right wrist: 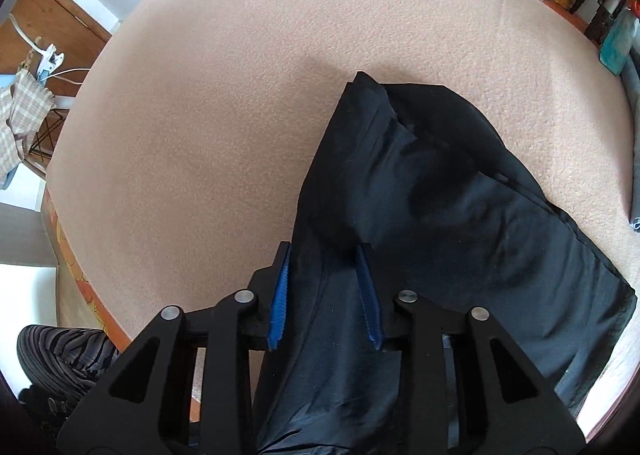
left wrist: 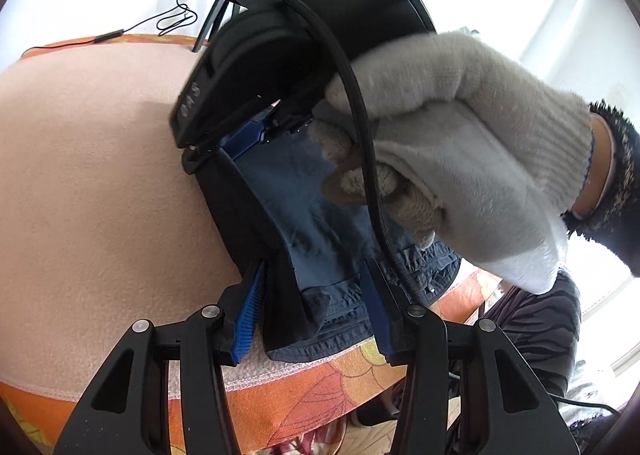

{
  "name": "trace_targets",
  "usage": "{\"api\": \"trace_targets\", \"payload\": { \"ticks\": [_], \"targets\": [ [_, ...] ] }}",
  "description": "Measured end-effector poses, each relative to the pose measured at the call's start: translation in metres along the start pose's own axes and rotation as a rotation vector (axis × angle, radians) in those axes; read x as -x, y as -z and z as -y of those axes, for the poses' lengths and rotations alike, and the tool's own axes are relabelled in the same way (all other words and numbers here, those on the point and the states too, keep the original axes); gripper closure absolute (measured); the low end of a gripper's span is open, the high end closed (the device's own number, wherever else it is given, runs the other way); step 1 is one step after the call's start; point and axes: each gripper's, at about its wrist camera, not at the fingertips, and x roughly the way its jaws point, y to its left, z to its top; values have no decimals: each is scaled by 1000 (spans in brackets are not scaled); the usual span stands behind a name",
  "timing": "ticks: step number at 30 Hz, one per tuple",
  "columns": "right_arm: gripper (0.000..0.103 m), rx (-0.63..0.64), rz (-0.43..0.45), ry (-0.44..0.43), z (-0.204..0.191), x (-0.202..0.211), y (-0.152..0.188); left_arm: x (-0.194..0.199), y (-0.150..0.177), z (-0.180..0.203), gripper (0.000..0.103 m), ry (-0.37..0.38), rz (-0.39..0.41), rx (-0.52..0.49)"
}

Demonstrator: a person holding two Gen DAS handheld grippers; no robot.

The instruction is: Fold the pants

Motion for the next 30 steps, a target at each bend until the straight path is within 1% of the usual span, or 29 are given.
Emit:
{"api": "trace_targets", "payload": {
  "ticks": [1, 3, 5, 7, 9, 11, 13, 15, 18, 20, 23, 26, 28, 30],
  "targets": [
    [79, -3, 17, -19, 4, 2, 3, 1, 0, 0, 58, 4, 0, -4],
    [90, -21, 50, -58, 10, 5, 9, 3, -2, -1, 58, 14, -2, -10],
    [94, -47, 92, -116, 21, 11, 16, 11, -2, -5, 58, 34, 0, -4],
    [96, -83, 149, -192, 34, 22, 24, 21, -2, -11, 58, 61, 13, 12],
    [96, -140, 223, -278, 51, 36, 32, 34, -1, -18, 58, 67, 40, 24],
    [97, -200, 270, -343, 66, 45, 39, 44, -2, -23, 58, 70, 66, 36],
    [98, -249, 312, -402, 80, 53, 48, 51, -5, -26, 58, 36, 93, 30],
    [98, -277, 354, -435, 91, 66, 58, 52, -11, -30, 58, -6, 110, 30],
    [98, -303, 418, -459, 101, 84, 69, 48, -21, -37, 58, -28, 117, 48],
    [98, -305, 451, -456, 109, 95, 77, 34, -32, -34, 58, -55, 84, 32],
    [98, -319, 500, -451, 121, 114, 87, 13, -49, -26, 58, -50, 38, -22],
    [98, -337, 528, -434, 135, 126, 93, -14, -59, -14, 58, -53, -15, -93],
    [98, -366, 537, -421, 148, 130, 100, -27, -61, -7, 58, -66, -31, -140],
    [98, -400, 541, -414, 168, 132, 110, -40, -63, -2, 58, -53, -40, -158]
  ]
}}
